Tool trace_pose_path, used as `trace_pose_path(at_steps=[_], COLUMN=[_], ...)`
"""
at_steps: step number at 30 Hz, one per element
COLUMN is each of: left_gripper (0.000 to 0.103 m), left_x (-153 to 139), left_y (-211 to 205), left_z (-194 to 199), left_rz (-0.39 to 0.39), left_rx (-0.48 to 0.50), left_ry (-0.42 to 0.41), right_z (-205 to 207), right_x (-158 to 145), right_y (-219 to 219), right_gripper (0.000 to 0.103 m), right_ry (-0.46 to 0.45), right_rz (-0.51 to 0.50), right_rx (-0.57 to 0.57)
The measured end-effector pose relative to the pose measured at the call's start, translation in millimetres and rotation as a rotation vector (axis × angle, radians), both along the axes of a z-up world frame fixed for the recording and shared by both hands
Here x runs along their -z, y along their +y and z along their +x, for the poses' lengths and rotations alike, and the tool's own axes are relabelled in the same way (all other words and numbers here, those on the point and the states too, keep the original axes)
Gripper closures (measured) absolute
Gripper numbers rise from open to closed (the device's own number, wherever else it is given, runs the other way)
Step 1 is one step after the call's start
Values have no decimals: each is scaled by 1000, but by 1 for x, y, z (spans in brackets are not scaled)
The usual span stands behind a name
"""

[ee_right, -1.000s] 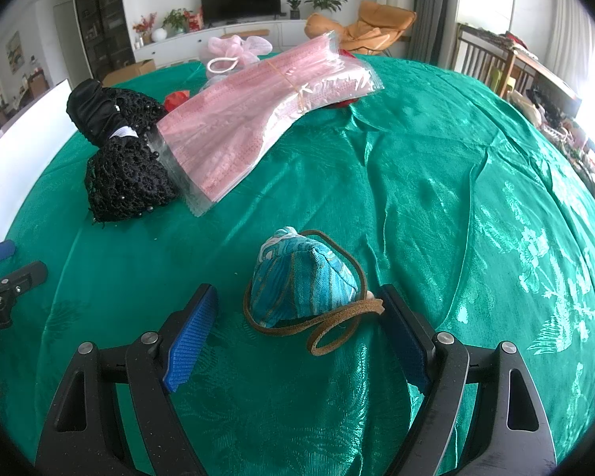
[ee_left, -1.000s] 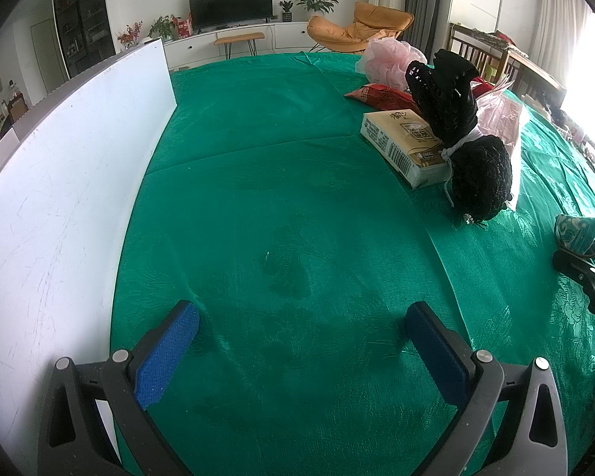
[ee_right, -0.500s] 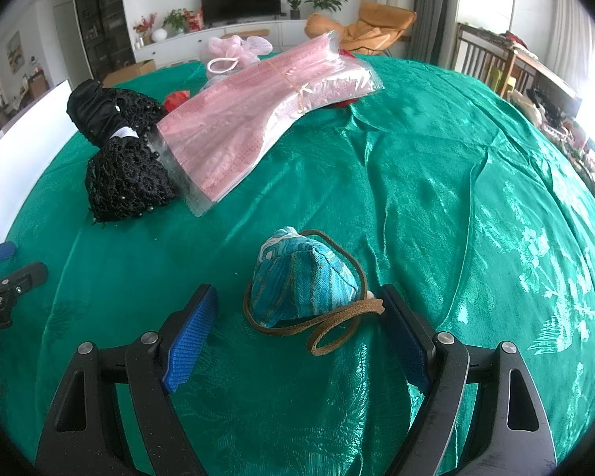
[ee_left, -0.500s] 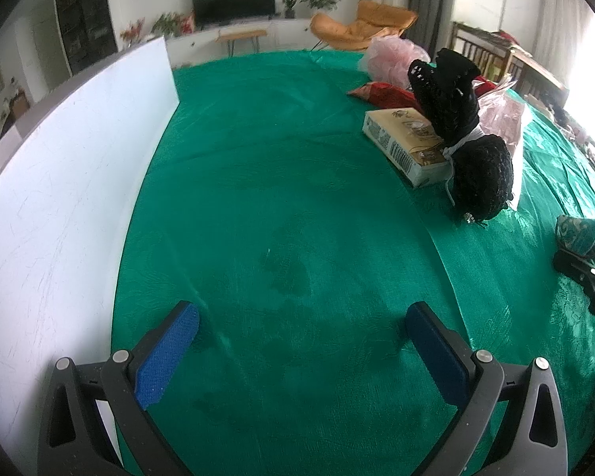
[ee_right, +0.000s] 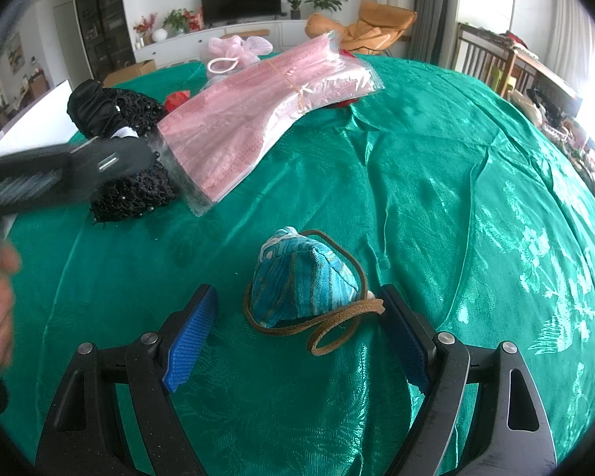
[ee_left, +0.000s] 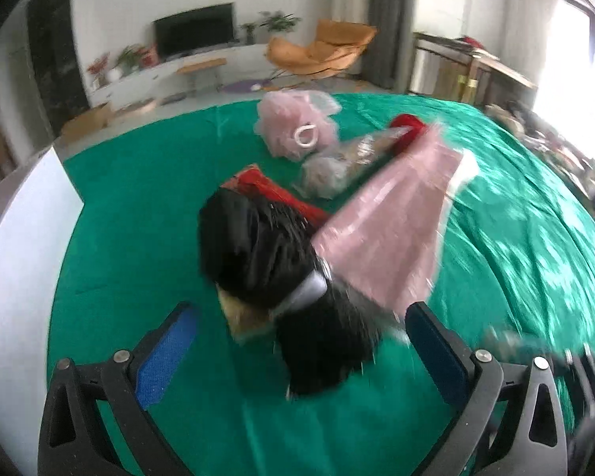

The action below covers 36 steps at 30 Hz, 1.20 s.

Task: Organize soft objects
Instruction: 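Lower the left tool onto the black knit bundle and close it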

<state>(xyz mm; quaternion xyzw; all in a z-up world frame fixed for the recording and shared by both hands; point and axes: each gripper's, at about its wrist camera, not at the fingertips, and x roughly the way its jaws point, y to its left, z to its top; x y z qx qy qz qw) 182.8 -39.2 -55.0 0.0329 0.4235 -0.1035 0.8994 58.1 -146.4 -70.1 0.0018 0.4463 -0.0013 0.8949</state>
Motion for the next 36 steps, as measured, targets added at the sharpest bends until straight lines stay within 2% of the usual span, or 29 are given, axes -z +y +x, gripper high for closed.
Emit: trace_pose_path(at_steps=[1,2,6,10,12,13,15,16,17,18,19,23,26,28,30,36], left_gripper=[31,65,66,66,66,65,59,46,28,22,18,16,0,0,0,0], left_x=[1,3,1,-16,-18,-15,-10,-4,3,7,12,29,34,38,40,41], left_y=[0,0,15,57,70,76,81,83,84,85,86,81,82,92,95,95], left_z=[4,7,-3,-48,-64,-72,-84,-88,-90,-91,-92,-88,-87,-84,-84,-86], left_rz=[-13,-14,-30,-105,-111,-92,-40,-11,12,21,28,51,92,29,28,31], left_rx=[-11,-18,6,74,108,123,130,127,117,109,94,79,42,7,-10,-20], left_ry=[9,27,79,186,238,265,263,240,223,216,202,175,113,94,61,54], right_z=[0,0,0,0,-1,-1,-1,-1,-1,-1,-1,-1,-2,-1,-2,-2], right_x=[0,0,0,0,0,0,0,0,0,0,0,0,0,0,0,0], right_y=[0,0,0,0,2,2,2,2,2,2,2,3,2,2,2,3], right_gripper=[19,19,18,18,18,18,18,18,18,18,18,18,18,18,18,18], right_ry=[0,0,0,1,1,1,1,1,1,1,1,1,1,1,1,1], right_rz=[0,0,1,0,0,-1,0,0,0,1,2,1,1,1,1,0], right_rx=[0,0,0,-1,-2,-3,-2,-2,-2,-2,-2,-2,-2,-2,-2,-2])
